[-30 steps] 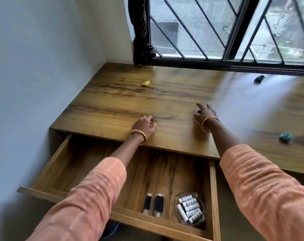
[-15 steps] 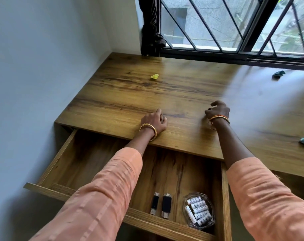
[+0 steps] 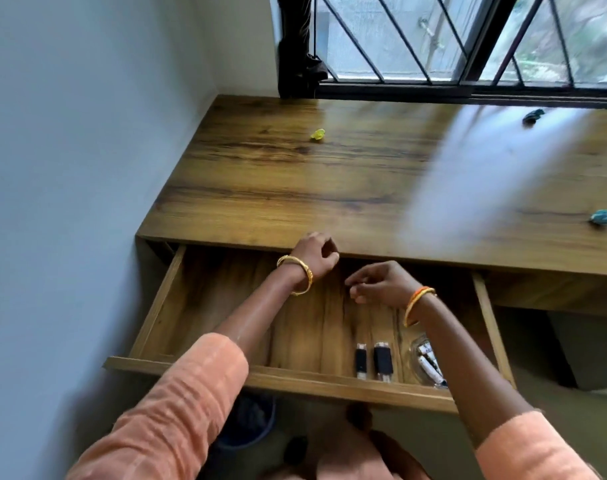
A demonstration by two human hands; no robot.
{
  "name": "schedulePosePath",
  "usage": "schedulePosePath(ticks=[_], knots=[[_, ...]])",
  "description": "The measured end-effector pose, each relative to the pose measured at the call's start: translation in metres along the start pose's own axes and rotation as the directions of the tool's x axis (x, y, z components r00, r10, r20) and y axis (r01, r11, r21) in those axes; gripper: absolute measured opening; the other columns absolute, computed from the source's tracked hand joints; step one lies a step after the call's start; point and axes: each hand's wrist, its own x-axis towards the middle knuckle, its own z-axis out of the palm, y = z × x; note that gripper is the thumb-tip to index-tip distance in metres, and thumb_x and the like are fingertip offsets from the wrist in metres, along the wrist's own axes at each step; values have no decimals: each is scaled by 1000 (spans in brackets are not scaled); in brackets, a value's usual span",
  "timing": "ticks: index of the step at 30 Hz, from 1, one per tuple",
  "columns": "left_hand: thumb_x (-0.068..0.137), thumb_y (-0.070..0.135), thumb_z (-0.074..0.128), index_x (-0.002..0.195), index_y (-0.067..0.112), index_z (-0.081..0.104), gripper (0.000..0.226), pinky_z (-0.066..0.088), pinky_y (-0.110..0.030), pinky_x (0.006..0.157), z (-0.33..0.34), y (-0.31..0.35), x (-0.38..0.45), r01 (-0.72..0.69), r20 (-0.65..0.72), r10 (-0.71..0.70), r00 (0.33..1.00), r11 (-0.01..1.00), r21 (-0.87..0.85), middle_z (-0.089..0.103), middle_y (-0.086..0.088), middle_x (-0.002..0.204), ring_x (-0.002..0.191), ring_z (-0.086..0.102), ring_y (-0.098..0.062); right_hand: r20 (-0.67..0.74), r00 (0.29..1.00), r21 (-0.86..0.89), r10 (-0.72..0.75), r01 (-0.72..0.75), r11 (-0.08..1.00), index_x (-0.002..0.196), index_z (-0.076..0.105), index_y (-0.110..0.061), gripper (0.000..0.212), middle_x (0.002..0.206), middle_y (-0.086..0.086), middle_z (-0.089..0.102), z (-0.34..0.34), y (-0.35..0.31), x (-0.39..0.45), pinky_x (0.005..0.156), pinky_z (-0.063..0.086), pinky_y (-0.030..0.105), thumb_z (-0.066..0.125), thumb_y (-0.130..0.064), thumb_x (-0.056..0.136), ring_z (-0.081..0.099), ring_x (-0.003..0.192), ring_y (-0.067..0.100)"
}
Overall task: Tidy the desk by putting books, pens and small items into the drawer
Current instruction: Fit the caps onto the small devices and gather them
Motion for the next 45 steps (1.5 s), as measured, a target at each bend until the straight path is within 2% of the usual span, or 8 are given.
schedulePosePath(ticks=[2, 5, 13, 16, 21, 28, 34, 45], knots=[[88, 20, 60, 103, 12, 64, 18, 48, -27, 86, 1, -18, -32, 18, 36, -17, 999, 999, -35, 64, -7, 108, 99, 61, -21, 15, 1000, -231, 24, -20, 973, 75, 73, -22, 24, 75, 2, 70, 27, 13, -1, 72, 55, 26, 65, -1, 83, 65, 63, 8], [87, 21, 60, 98, 16, 66, 14, 49, -27, 83, 9, -46, -80, 31, 35, -30, 999, 999, -24, 64, -4, 102, 94, 61, -17, 29, 995, -500, 92, -66, 863, 82, 75, -18, 19, 78, 0, 71, 54, 29, 2, 70, 55, 25, 64, -3, 82, 67, 70, 11], [91, 19, 58, 95, 17, 64, 8, 37, -6, 49, 26, -83, -140, 148, -76, -154, 985, 986, -82, 61, 8, 84, 68, 53, 0, 62, 964, -744, 260, -129, 655, 96, 75, -14, 20, 96, 2, 72, 79, 31, -4, 80, 56, 28, 71, -6, 78, 67, 89, 16], [92, 21, 57, 96, 18, 64, 9, 36, -8, 46, 31, -87, -146, 146, -67, -148, 987, 989, -39, 63, 6, 87, 69, 53, -1, 56, 959, -768, 277, -136, 626, 98, 74, -12, 21, 98, 4, 72, 87, 30, -5, 81, 56, 31, 70, -6, 78, 66, 90, 18], [93, 25, 56, 98, 19, 64, 11, 32, -9, 48, 33, -88, -150, 146, -52, -145, 988, 989, -2, 59, 7, 86, 71, 51, -5, 16, 956, -779, 293, -172, 603, 95, 74, -10, 17, 88, 5, 69, 102, 33, -9, 56, 48, 21, 68, -5, 81, 62, 71, 15], [91, 27, 59, 101, 20, 63, 13, 42, -19, 63, 35, -87, -148, 196, 14, -196, 980, 980, 21, 64, 2, 97, 80, 53, -9, -70, 969, -752, 237, -208, 626, 104, 68, -10, 21, 96, 9, 67, 105, 43, -16, 64, 52, 25, 59, -2, 86, 65, 83, 23], [91, 26, 58, 102, 19, 63, 14, 40, -17, 61, 36, -86, -150, 200, 4, -200, 980, 980, 19, 63, 2, 97, 80, 52, -9, -139, 970, -757, 200, -234, 610, 107, 67, -11, 27, 108, 12, 66, 111, 48, -17, 82, 54, 33, 67, -5, 81, 64, 98, 29], [91, 24, 58, 99, 18, 63, 11, 42, -17, 61, 41, -90, -148, 167, -9, -167, 986, 986, 3, 60, 4, 86, 77, 55, -9, -182, 970, -736, 162, -244, 631, 104, 66, -8, 18, 108, 9, 68, 116, 52, -25, 80, 49, 30, 59, -10, 87, 64, 99, 27]])
